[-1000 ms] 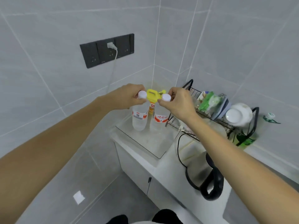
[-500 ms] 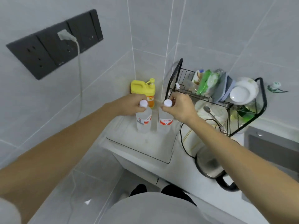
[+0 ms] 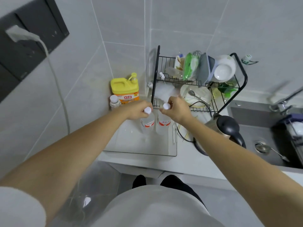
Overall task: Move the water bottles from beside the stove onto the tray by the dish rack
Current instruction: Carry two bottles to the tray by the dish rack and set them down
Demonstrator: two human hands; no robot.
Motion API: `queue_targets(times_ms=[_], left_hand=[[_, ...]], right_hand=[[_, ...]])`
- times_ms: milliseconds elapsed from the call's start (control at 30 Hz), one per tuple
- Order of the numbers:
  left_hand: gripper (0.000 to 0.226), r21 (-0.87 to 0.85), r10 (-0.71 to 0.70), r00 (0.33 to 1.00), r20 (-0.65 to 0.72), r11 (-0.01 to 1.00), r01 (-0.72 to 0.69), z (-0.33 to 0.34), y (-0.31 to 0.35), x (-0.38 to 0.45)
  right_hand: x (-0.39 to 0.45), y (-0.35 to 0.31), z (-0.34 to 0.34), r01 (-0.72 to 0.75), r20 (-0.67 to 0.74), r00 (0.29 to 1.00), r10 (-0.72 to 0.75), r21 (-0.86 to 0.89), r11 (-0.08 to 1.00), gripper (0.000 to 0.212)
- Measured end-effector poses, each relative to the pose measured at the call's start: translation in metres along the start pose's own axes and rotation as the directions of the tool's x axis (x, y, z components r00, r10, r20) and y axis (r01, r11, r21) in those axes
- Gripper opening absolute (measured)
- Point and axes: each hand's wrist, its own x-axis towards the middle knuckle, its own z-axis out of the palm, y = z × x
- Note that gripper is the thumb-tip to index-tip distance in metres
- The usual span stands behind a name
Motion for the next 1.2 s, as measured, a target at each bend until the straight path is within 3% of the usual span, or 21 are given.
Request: queue_targets(times_ms=[167,633,833,967,1200], left_hand=[[0.020,0.028,0.028,0.998,0.058,0.999,-0.030,0.000,-0.003,0.022],[0.026,0.019,0.118,0.991,0.057,0.993,-0.119,-0.005,-0.002,0.049],[0.026,0.062,0.038,0.999,-0.019,0.997,-0.036,-0.001,0.005,0.051],[0.041,0.066,-0.055,0.996,-0.070,0.996,0.060,0.001,0.004,0.055],[0.033,0.080,-0.077,0.985,-0.157,0.993,0.091,0.010,0.005,0.058]], right_hand=[[0.006,0.010,0.004,-0.048,-0.013,0.999,0.048,-0.061,0.997,0.041],[0.027,0.021,0.018,-0.044,0.025,0.999,0.048,-0.159,0.986,0.044],[0.034,0.020,0.016,-0.007,0.104,0.994,0.031,-0.221,0.975,0.045],[0.038,0.021,0.009,0.063,0.190,0.982,-0.008,-0.288,0.956,0.047],[0.039,0.026,0.004,0.115,0.182,0.981,-0.062,-0.300,0.947,0.039]])
